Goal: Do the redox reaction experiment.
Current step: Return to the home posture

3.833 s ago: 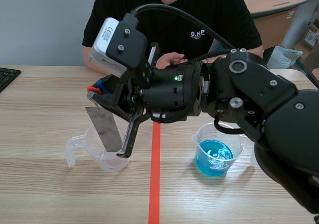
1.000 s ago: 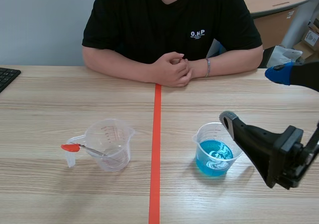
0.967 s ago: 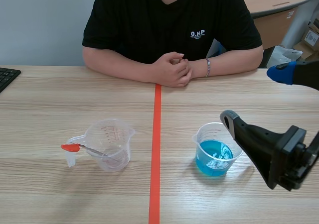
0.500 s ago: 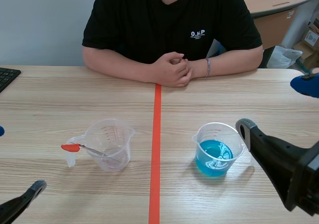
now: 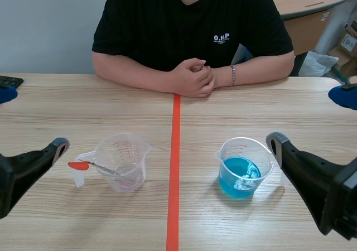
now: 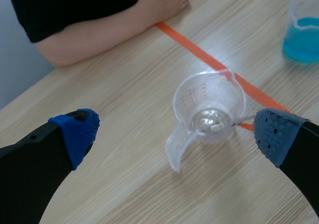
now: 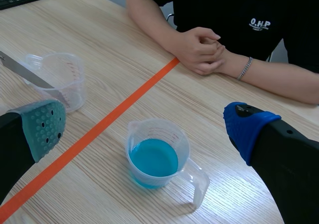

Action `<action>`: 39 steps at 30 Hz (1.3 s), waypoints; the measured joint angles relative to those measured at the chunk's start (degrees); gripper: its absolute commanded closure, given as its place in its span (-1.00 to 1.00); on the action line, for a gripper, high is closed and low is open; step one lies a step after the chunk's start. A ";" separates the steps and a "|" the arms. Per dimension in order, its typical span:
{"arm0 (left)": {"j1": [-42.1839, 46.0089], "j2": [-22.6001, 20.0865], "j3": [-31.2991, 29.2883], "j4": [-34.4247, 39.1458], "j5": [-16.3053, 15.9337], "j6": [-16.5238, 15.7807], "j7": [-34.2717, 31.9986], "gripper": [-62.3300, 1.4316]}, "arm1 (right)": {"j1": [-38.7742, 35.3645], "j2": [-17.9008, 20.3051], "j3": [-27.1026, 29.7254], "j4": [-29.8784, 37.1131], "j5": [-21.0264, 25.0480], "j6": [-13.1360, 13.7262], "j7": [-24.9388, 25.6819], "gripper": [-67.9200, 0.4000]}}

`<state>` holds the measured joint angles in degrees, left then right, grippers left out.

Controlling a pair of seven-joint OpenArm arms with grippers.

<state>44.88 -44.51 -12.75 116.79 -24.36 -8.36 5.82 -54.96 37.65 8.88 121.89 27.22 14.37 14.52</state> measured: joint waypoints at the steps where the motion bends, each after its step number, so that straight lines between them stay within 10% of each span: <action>1: -1.07 0.59 0.00 0.00 -0.92 -0.72 0.02 -1.00 | 0.00 0.00 0.00 0.00 0.00 0.00 -0.55 -1.00; 13: -10.71 7.48 5.07 0.00 0.55 -1.99 2.56 -1.00 | 0.00 0.00 0.00 0.00 0.00 0.00 -1.05 -1.00; 39: -11.21 7.69 10.62 0.00 0.50 -1.99 0.85 -1.00 | 0.00 0.00 0.00 0.00 0.00 -0.02 -1.05 -1.00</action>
<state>33.67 -36.82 -2.13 116.79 -23.86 -10.35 6.68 -54.96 37.65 8.88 121.89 27.22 14.35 13.47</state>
